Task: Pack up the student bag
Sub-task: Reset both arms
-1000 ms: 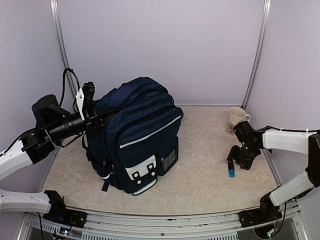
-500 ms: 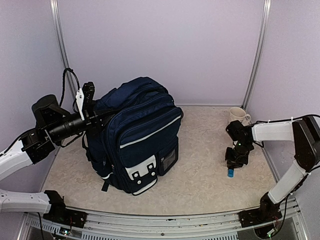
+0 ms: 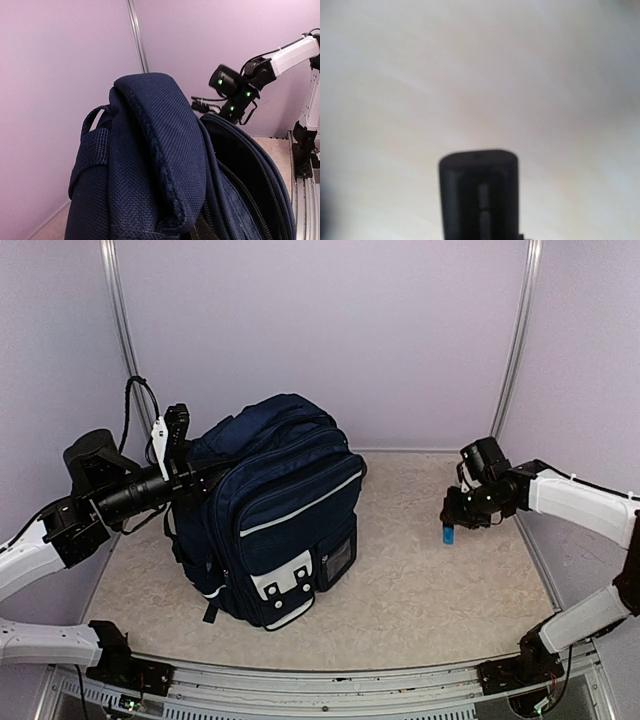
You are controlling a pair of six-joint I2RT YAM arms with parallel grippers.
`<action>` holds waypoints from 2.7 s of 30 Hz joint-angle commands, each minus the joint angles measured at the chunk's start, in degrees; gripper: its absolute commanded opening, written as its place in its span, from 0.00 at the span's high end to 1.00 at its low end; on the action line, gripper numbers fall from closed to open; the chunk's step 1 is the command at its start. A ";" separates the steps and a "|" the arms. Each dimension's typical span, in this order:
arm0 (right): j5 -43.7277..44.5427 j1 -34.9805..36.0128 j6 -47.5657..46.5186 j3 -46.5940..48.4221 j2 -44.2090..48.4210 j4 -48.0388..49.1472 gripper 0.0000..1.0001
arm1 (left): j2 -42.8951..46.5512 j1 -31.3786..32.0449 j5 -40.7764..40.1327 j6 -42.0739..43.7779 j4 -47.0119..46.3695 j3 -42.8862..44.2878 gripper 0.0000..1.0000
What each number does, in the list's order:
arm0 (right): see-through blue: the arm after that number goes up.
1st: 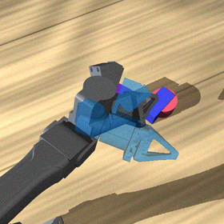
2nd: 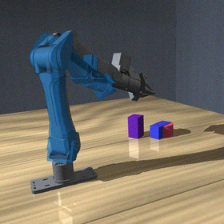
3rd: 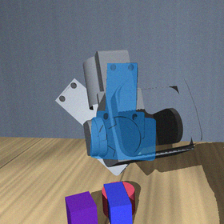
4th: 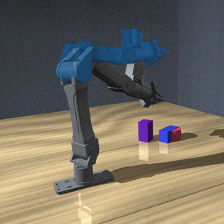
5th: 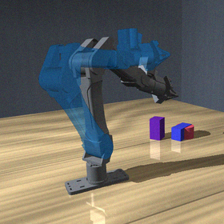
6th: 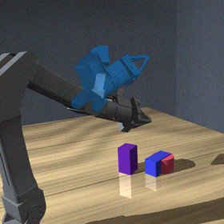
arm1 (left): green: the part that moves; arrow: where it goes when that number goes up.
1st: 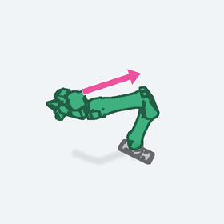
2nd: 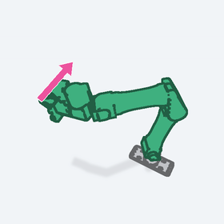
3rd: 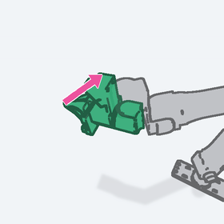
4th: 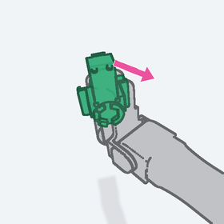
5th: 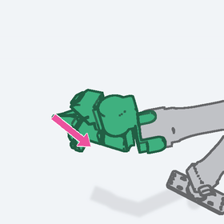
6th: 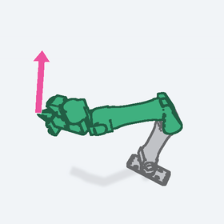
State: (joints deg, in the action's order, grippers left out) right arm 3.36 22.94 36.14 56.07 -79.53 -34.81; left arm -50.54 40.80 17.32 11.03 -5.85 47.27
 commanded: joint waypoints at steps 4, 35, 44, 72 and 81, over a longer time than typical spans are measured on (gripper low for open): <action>-7.45 14.82 -11.23 8.05 8.94 44.87 0.94 | 0.37 -0.54 -0.06 2.13 -2.85 -0.45 0.72; -33.91 30.20 -42.30 29.97 -6.83 25.05 0.24 | 0.06 -0.54 -0.13 2.21 -3.04 -0.71 0.72; -29.94 17.41 -15.42 24.31 1.70 31.95 0.22 | 1.23 -0.54 4.76 3.68 -3.73 -1.69 0.73; -10.22 25.66 -45.76 -18.10 26.14 37.34 0.54 | -6.36 -12.47 34.00 3.14 -4.95 4.34 1.00; -1.63 34.37 -45.43 -23.34 26.37 51.29 0.62 | -6.14 -12.41 31.57 2.31 -2.33 5.68 1.00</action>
State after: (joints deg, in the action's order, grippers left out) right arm -3.31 54.85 -7.94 33.43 -49.60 7.92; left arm -56.66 28.51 49.78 13.30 -7.53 50.68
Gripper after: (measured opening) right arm 0.392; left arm 0.256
